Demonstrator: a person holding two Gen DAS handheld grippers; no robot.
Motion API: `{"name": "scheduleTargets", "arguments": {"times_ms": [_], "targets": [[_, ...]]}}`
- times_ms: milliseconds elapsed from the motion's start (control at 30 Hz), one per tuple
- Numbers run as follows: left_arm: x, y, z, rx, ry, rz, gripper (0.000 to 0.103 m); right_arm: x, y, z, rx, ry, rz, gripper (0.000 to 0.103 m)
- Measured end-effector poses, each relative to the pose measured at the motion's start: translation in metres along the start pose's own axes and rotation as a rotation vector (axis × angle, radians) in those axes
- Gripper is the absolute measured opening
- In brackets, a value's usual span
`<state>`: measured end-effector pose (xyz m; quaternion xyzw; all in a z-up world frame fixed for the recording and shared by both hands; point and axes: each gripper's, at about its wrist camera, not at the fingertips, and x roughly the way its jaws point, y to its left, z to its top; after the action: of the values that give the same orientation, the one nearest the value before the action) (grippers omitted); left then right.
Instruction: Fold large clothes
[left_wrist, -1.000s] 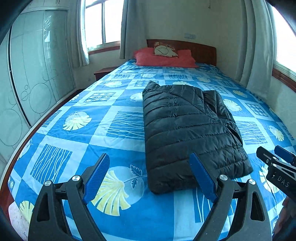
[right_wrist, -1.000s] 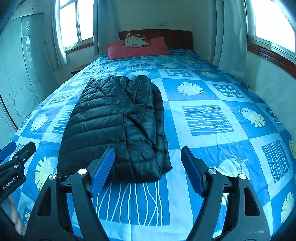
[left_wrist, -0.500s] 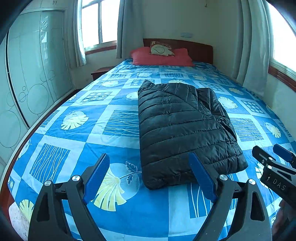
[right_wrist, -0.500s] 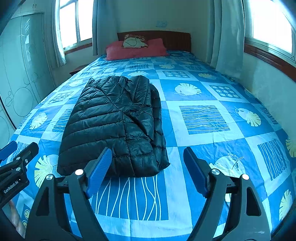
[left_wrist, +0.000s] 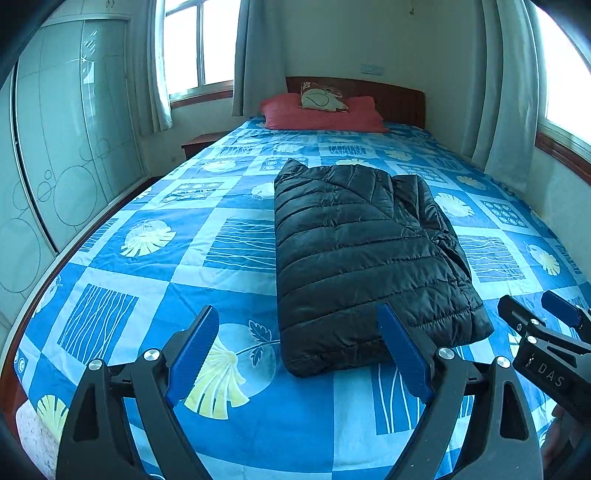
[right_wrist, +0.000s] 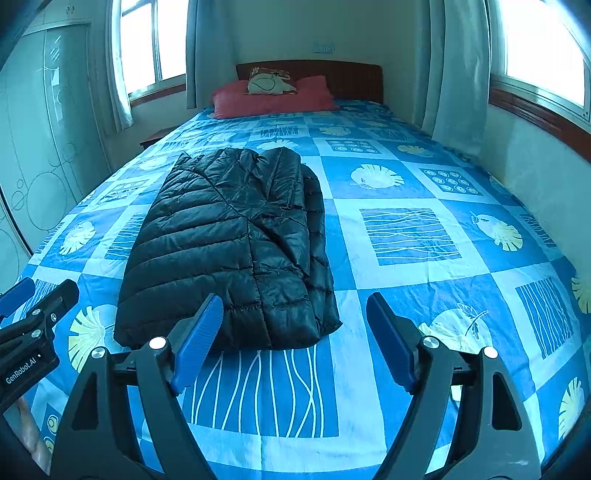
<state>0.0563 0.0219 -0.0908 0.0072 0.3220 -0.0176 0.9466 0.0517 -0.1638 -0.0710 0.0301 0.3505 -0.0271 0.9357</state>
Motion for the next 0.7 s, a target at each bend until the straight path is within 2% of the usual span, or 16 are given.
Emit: {"name": "scheduleTargets", "arguments": {"times_ms": [700], "targets": [[0.0004, -0.0044, 0.0020, 0.001, -0.010, 0.016, 0.088, -0.0002, -0.0003, -0.0014, -0.006, -0.004, -0.006, 0.080]]}}
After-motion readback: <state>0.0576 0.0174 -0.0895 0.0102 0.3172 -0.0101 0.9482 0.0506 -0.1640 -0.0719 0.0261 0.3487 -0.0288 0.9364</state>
